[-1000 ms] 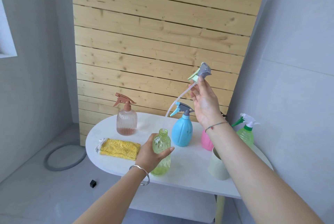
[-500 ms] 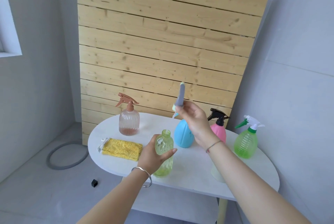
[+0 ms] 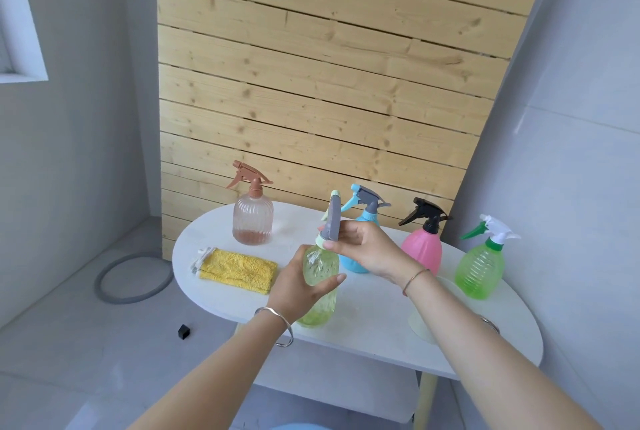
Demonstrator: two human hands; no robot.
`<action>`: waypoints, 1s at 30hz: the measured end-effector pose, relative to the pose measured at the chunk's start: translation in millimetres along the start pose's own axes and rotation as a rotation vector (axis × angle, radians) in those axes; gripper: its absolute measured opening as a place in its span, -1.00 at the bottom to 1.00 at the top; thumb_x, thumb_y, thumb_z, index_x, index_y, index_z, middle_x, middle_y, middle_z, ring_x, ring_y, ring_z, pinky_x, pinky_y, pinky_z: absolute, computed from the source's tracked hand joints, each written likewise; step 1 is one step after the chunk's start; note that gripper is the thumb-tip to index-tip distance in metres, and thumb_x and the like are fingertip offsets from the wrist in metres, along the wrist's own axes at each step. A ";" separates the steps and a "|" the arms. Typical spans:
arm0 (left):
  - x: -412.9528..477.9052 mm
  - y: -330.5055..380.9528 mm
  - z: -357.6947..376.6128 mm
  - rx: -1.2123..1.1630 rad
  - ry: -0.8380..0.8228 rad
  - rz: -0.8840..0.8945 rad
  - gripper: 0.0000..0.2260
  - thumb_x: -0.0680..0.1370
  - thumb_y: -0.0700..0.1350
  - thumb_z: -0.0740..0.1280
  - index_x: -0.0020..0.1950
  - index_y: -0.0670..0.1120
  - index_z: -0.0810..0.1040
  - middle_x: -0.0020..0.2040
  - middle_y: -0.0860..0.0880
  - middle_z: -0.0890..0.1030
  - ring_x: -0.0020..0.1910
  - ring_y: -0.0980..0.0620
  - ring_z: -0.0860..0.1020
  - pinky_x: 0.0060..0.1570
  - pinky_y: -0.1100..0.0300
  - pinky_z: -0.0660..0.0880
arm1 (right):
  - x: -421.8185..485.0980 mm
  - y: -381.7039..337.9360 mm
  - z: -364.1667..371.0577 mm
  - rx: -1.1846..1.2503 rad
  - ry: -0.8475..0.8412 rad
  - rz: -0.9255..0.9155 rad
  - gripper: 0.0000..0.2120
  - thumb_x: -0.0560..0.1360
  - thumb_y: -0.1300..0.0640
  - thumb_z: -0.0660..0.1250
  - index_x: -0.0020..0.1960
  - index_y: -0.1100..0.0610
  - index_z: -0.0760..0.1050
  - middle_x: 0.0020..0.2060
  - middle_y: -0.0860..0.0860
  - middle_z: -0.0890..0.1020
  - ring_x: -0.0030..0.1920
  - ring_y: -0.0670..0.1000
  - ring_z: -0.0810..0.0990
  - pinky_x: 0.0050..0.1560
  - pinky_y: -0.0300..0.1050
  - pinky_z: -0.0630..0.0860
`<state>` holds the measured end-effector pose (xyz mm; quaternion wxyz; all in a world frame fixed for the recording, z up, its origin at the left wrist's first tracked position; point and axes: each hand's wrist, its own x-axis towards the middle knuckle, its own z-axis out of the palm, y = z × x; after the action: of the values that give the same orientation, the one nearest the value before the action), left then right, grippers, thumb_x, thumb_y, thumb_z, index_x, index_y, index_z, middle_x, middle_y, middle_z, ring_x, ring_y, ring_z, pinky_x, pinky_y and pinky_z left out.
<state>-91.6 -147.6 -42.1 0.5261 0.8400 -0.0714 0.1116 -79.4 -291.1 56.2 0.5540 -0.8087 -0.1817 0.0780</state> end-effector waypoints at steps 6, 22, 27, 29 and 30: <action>1.2 -3.6 1.1 -0.073 -0.033 -0.004 -0.44 0.36 0.20 0.49 0.21 0.01 0.36 -0.04 0.06 0.58 -0.02 0.04 0.55 -0.09 0.23 0.41 | 3.1 -6.9 -4.4 -0.121 -0.035 -0.008 -0.77 0.47 0.26 0.41 0.12 0.22 0.56 0.04 0.04 0.66 0.00 -0.18 0.63 0.06 -0.42 0.47; 35.5 68.7 -59.6 -0.358 -0.204 -0.132 -0.37 0.52 0.37 0.02 0.46 0.03 0.33 0.30 0.15 0.39 0.36 0.14 0.31 0.30 0.23 0.15 | 9.2 -16.8 -10.5 -0.314 -0.163 -0.010 -0.81 0.51 0.21 0.37 0.09 0.26 0.54 0.01 -0.07 0.60 0.03 -0.07 0.63 0.15 -0.35 0.46; 52.3 80.9 -44.2 -0.396 -0.217 -0.104 -0.75 0.56 0.04 0.34 0.08 -0.12 0.59 -0.17 0.02 0.58 -0.12 0.11 0.53 -0.29 0.50 0.42 | 6.1 -6.6 -6.9 -0.273 -0.078 -0.021 -0.82 0.49 0.16 0.40 0.04 0.24 0.55 -0.03 0.00 0.63 0.06 0.01 0.63 0.22 -0.11 0.46; 53.3 76.1 -38.3 -0.442 -0.224 -0.111 -0.78 0.55 -0.02 0.37 0.08 -0.14 0.60 -0.22 0.01 0.58 -0.22 0.14 0.54 -0.30 0.47 0.44 | 2.4 2.0 -0.5 -0.222 0.013 -0.046 -0.80 0.47 0.12 0.43 0.05 0.17 0.57 0.02 0.02 0.67 0.09 -0.01 0.62 0.22 -0.12 0.48; 54.2 73.9 -35.1 -0.460 -0.225 -0.110 -0.78 0.55 -0.02 0.37 0.09 -0.13 0.59 -0.24 0.02 0.57 -0.26 0.16 0.54 -0.30 0.45 0.44 | 0.1 6.4 4.6 -0.172 0.073 -0.064 -0.82 0.46 0.10 0.44 0.03 0.13 0.58 0.01 0.01 0.67 0.08 -0.02 0.62 0.20 -0.11 0.50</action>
<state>-60.8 -148.4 51.0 0.6973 0.7080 -0.1071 -0.0307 -79.5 -289.1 48.5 0.4910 -0.8494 -0.1931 0.0147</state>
